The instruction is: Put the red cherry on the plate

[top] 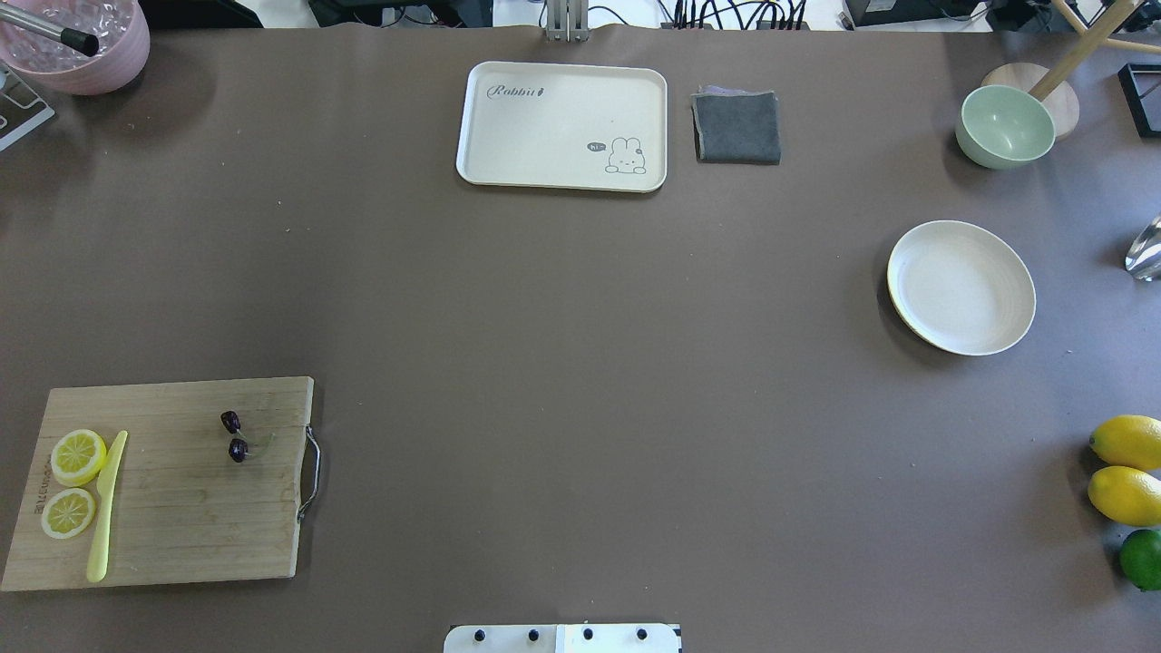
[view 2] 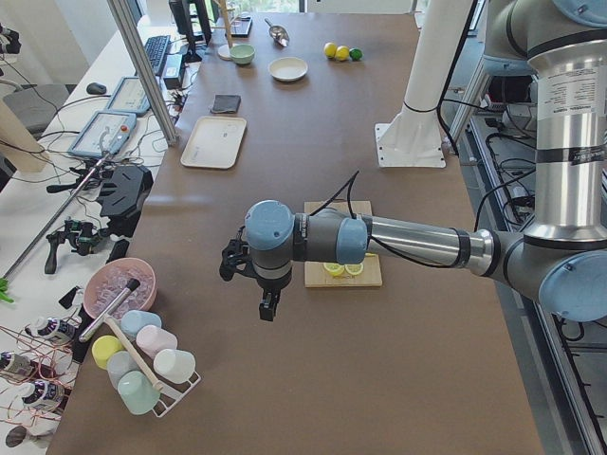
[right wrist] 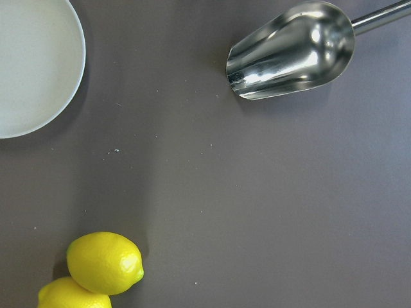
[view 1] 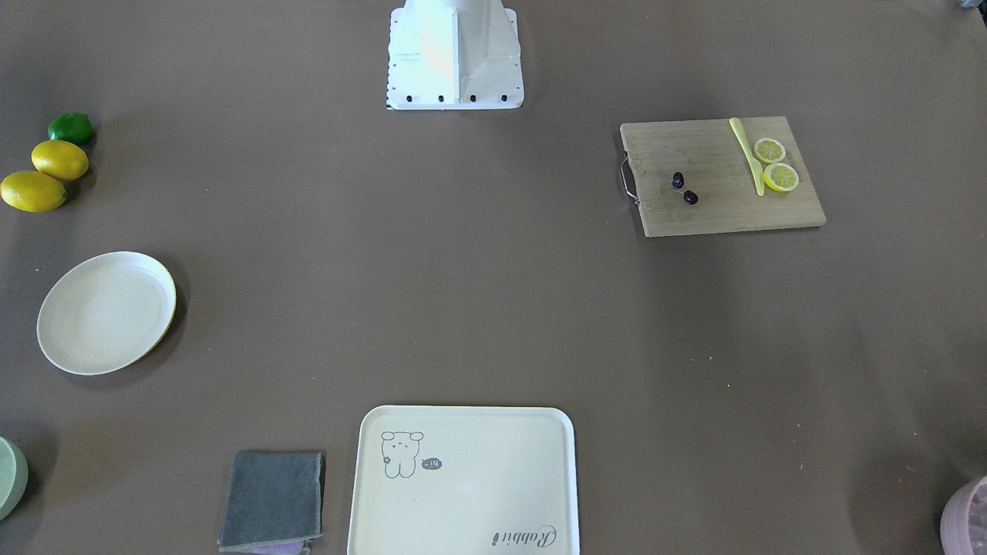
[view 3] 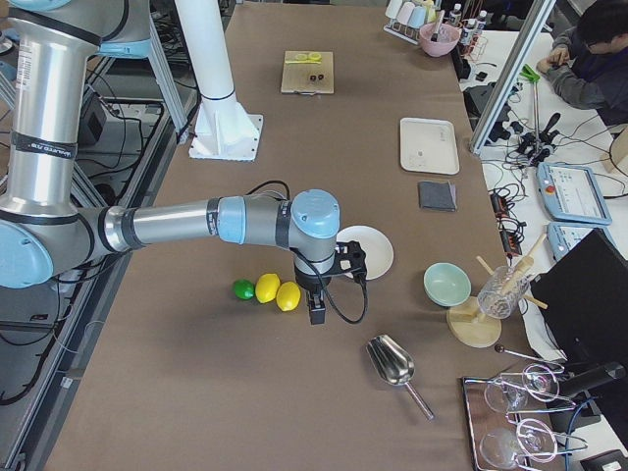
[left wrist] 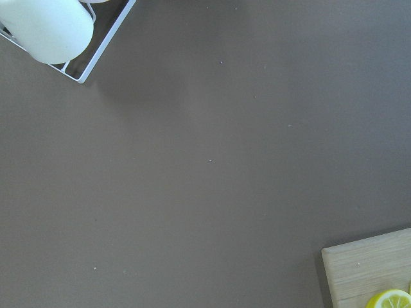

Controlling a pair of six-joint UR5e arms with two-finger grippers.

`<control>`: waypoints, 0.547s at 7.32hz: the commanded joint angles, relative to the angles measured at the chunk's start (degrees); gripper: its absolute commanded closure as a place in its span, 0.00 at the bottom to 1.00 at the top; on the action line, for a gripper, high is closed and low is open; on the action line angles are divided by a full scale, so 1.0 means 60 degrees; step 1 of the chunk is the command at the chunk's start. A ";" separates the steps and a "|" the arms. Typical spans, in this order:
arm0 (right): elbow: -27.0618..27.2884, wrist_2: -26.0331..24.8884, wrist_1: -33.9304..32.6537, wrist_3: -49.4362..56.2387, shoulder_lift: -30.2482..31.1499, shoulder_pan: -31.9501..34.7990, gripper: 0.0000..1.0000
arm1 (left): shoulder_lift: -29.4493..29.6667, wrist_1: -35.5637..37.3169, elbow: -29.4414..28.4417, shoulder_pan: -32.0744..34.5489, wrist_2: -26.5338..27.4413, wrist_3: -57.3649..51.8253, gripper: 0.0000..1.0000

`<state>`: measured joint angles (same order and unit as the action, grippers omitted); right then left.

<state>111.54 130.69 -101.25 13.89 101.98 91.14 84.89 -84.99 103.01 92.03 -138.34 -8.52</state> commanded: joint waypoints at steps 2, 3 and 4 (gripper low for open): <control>-0.0001 -0.0015 0.0000 0.0000 -0.0004 0.0000 0.00 | -0.0013 0.0000 0.0146 0.0013 0.0000 -0.0015 0.02; 0.0014 0.0000 0.0014 0.0000 -0.0033 0.0000 0.00 | -0.0028 0.0015 0.0335 0.0013 0.0000 -0.0015 0.02; 0.0086 0.0000 0.0029 -0.0029 -0.0120 0.0000 0.00 | -0.0101 0.0029 0.0612 0.0027 0.0000 -0.0015 0.02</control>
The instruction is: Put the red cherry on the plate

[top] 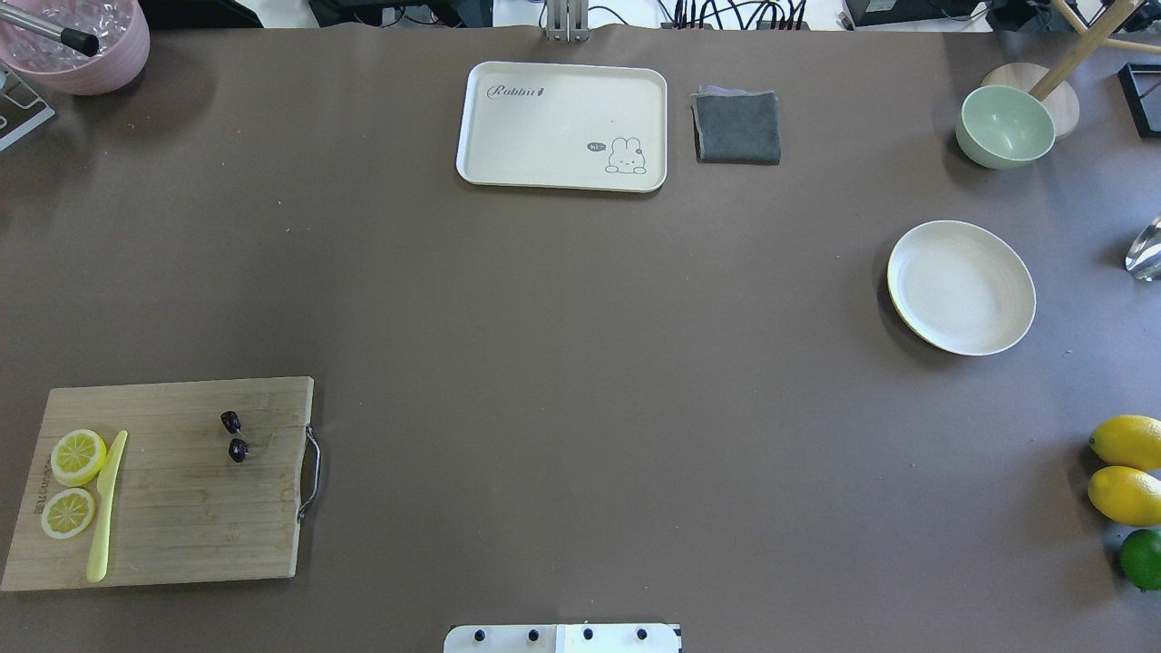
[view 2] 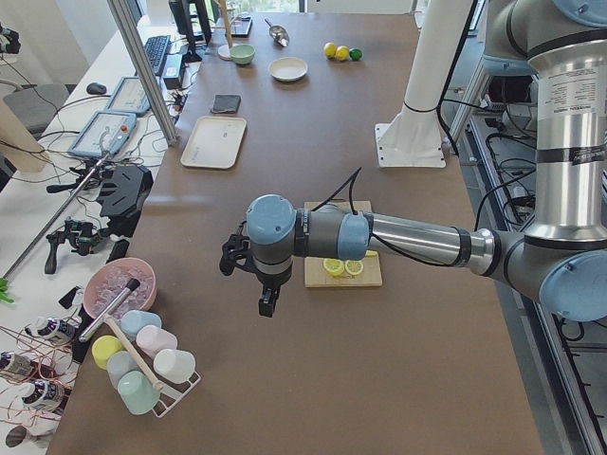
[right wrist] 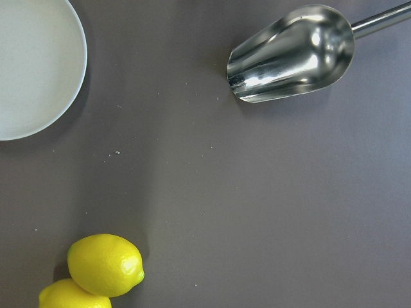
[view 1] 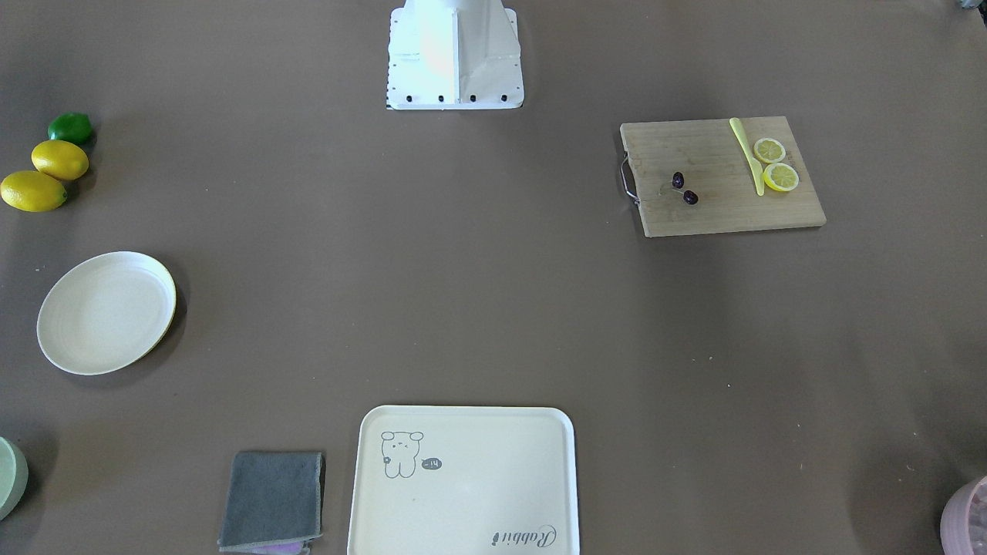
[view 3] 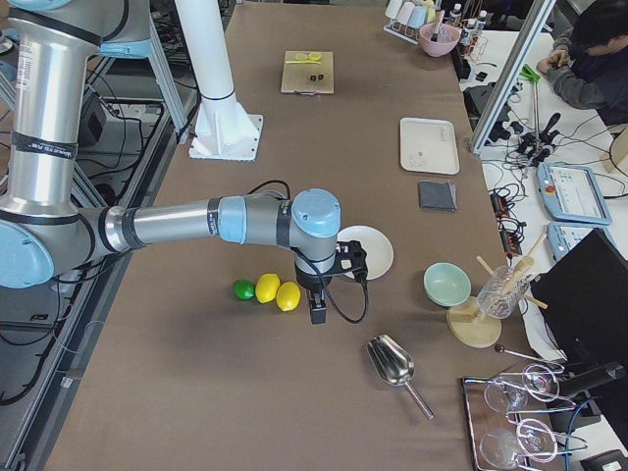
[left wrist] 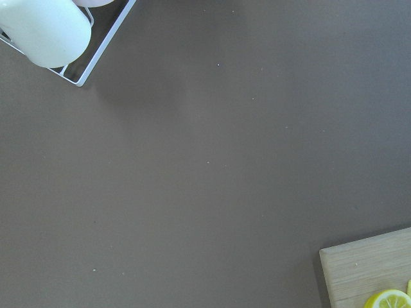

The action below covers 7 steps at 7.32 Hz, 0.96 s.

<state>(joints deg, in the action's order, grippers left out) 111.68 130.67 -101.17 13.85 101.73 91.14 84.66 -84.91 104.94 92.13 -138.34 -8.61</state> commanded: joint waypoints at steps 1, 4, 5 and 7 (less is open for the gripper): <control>0.0093 0.0004 0.0031 -0.0081 -0.0109 0.0044 0.00 | -0.0062 0.0015 0.0293 -0.0003 0.0014 -0.0001 0.02; 0.0299 0.0090 0.1755 -0.0154 0.0036 0.0964 0.00 | 0.0084 -0.0028 0.0729 0.0041 0.0000 -0.0001 0.02; 0.0067 0.0498 0.1760 -0.0329 -0.0035 0.0967 0.00 | 0.0171 -0.0145 0.0790 0.0084 0.0000 0.0043 0.02; -0.0023 0.0560 0.1877 -0.0170 -0.0035 0.1098 0.00 | 0.0656 -0.1443 0.0513 0.0390 0.0277 0.0116 0.02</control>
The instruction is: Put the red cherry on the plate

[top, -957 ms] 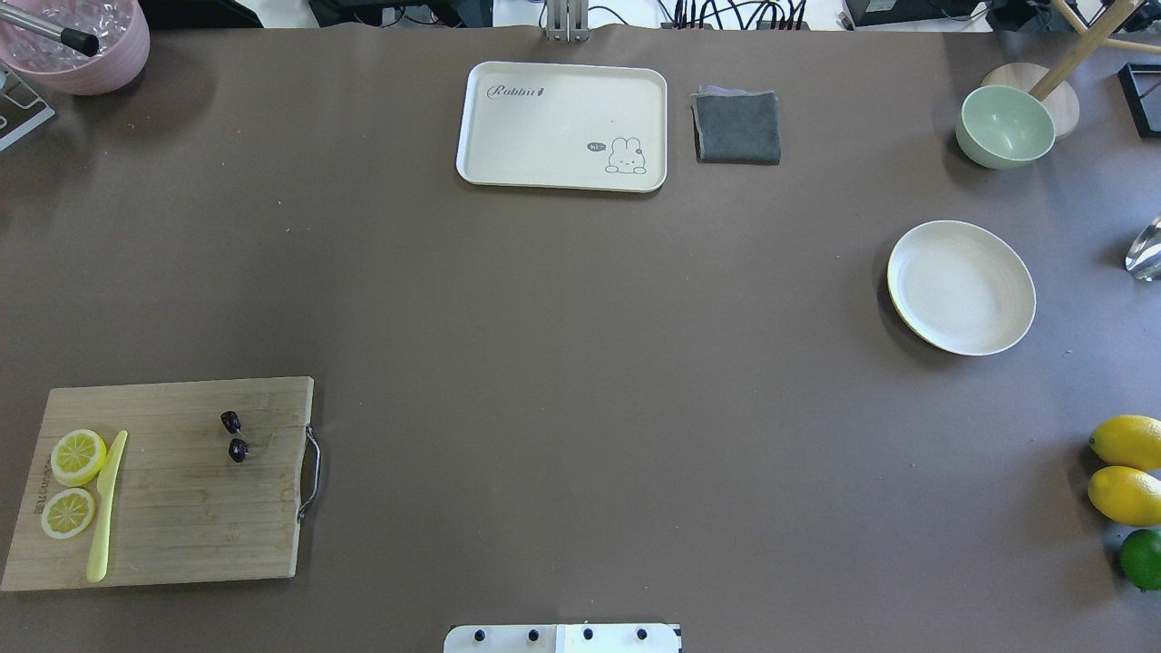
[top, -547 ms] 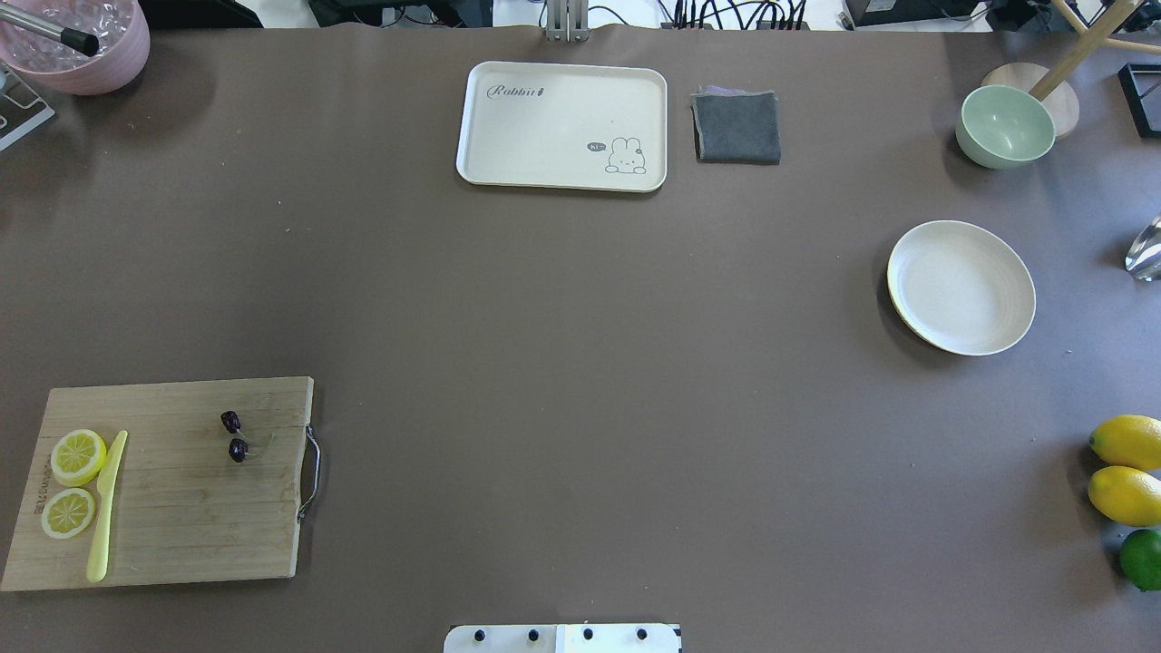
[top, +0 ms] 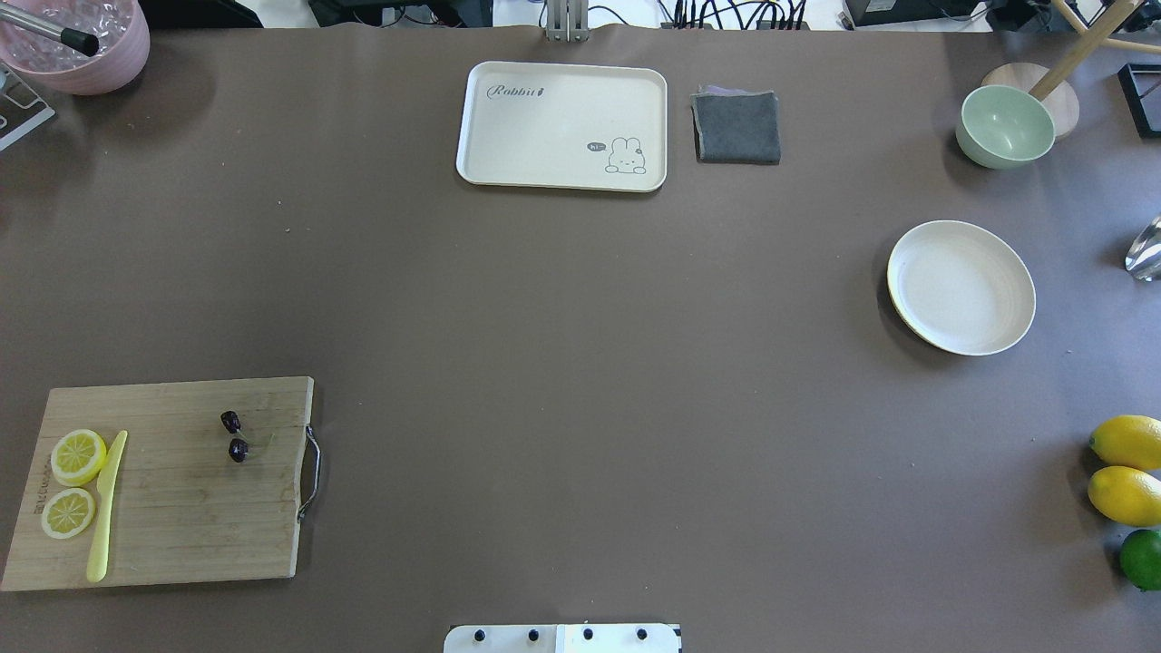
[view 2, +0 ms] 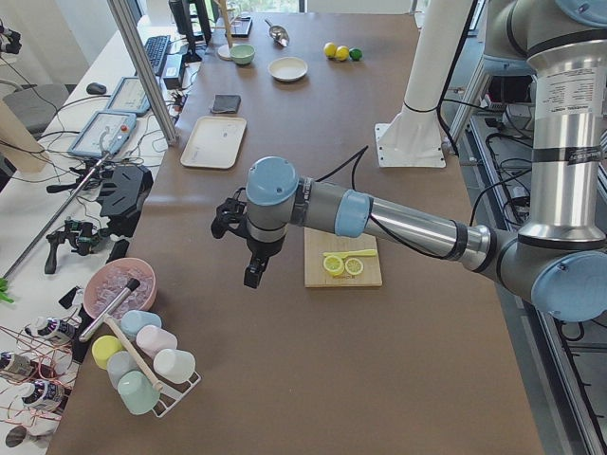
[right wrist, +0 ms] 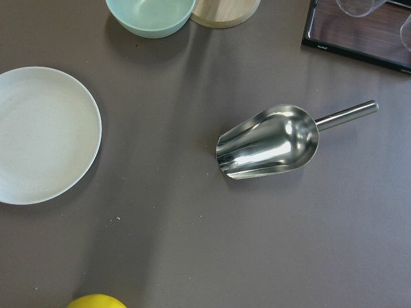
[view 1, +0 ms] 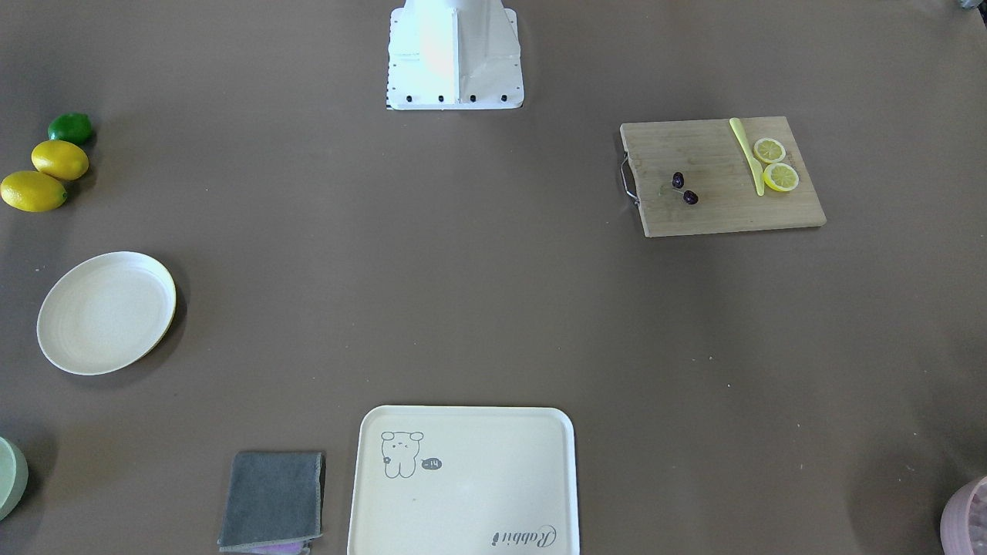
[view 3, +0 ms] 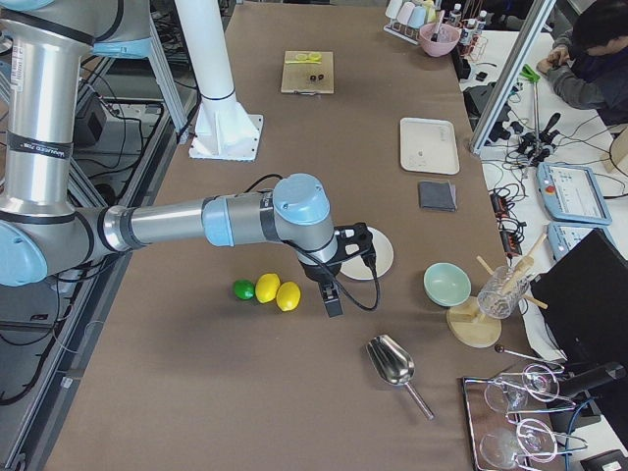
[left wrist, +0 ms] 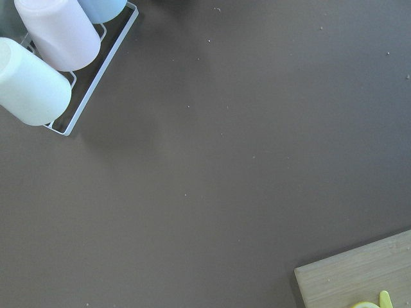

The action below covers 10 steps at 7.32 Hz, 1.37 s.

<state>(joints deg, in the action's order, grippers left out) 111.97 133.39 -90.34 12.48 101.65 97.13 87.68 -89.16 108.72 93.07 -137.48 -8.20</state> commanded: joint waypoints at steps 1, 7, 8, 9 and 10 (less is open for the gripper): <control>-0.0087 0.0208 0.0057 0.0030 0.0036 0.0101 0.00 | 0.0254 -0.0770 -0.0349 0.0235 -0.0140 0.0034 0.02; -0.0423 0.0532 0.0637 -0.2669 -0.0226 -0.1196 0.00 | -0.0111 -0.2162 -0.0893 0.0265 -0.0773 -0.0157 0.02; -0.1004 0.0488 0.2166 -0.4072 -0.0242 -0.1942 0.00 | -0.0126 -0.2162 -0.0879 0.0250 -0.0802 -0.0157 0.02; -0.1938 0.0429 0.4240 -0.5478 -0.0271 -0.2732 0.01 | -0.0126 -0.2162 -0.0894 0.0250 -0.0802 -0.0157 0.02; -0.2687 0.0226 0.5871 -0.7001 -0.0532 -0.3378 0.03 | -0.0126 -0.2162 -0.0894 0.0250 -0.0788 -0.0157 0.02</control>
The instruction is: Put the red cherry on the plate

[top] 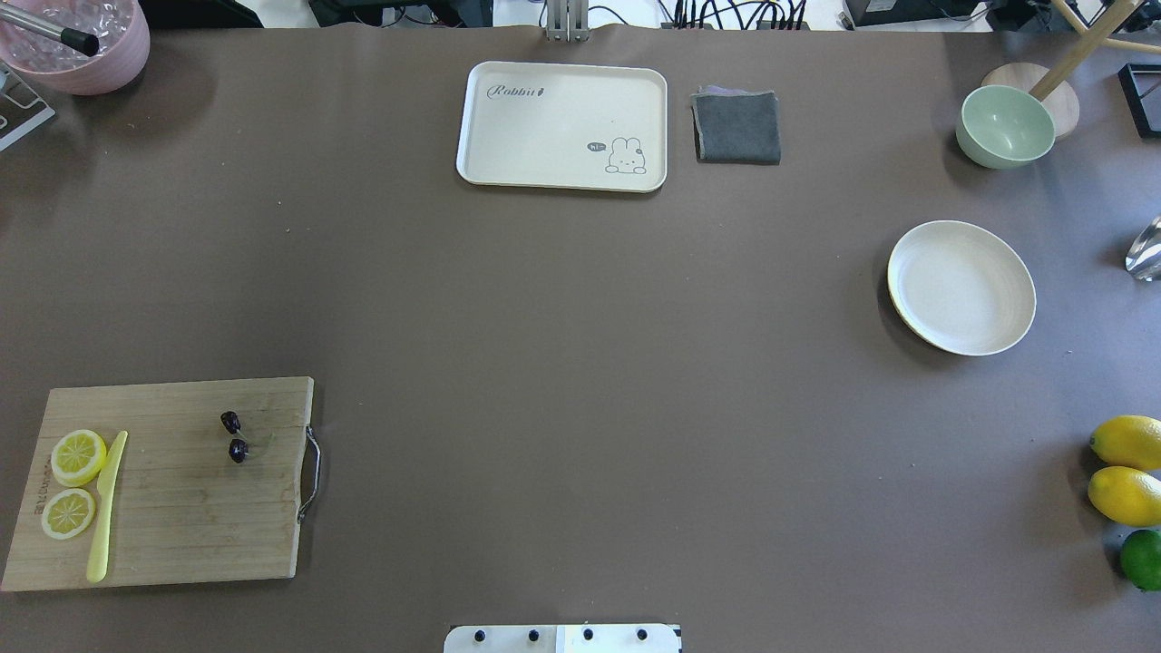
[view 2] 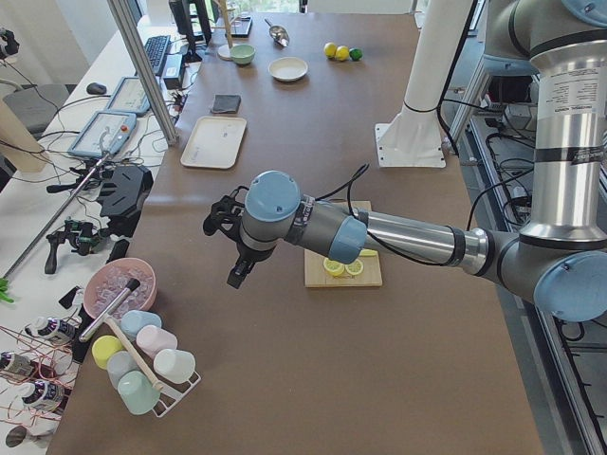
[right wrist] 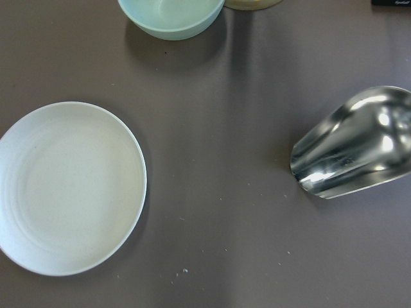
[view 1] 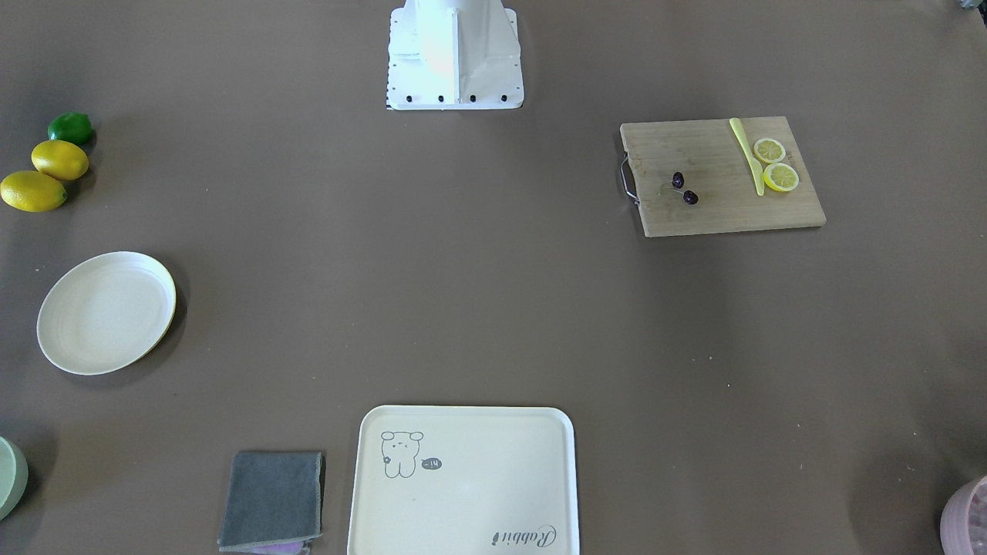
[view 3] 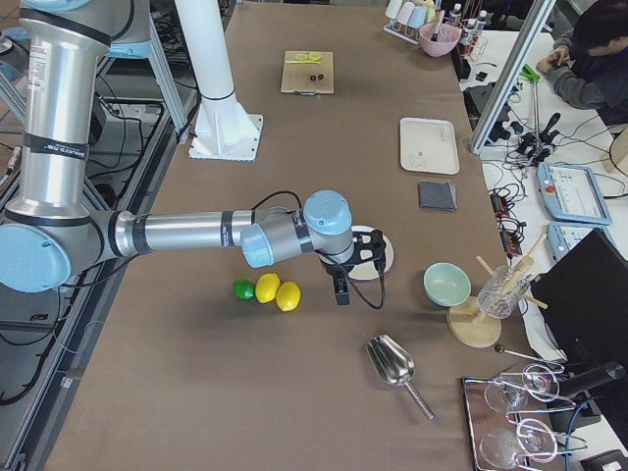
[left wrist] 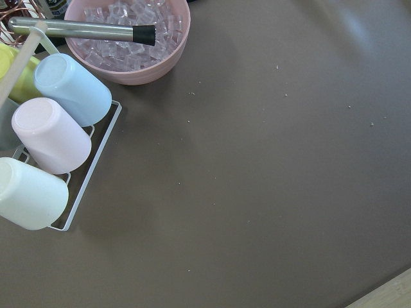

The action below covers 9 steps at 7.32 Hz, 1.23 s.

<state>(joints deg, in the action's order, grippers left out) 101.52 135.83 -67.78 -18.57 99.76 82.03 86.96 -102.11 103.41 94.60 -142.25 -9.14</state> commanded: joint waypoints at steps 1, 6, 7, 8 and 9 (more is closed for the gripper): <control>-0.1360 -0.0878 0.2968 -0.2944 -0.0379 -0.1609 0.05 | -0.0006 -0.0004 -0.0008 -0.0006 0.0008 0.0000 0.02; -0.2887 -0.2716 0.5846 -0.6660 -0.1157 -0.4046 0.32 | -0.0006 -0.0004 -0.0023 -0.0006 0.0066 0.0000 0.02; -0.2887 -0.2716 0.5862 -0.6661 -0.1056 -0.4048 0.46 | -0.0006 -0.0004 -0.0008 -0.0006 0.0066 0.0000 0.02; -0.2873 -0.2716 0.5935 -0.6632 -0.0910 -0.4034 0.51 | -0.0006 -0.0004 -0.0008 -0.0006 0.0052 0.0000 0.02; -0.2902 -0.2687 0.6327 -0.6618 -0.0691 -0.4019 0.51 | -0.0006 -0.0004 -0.0008 -0.0006 0.0066 0.0000 0.02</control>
<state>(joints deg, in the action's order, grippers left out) 84.26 119.66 -31.87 -58.23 94.29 57.94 86.93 -102.13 103.34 94.57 -141.90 -9.14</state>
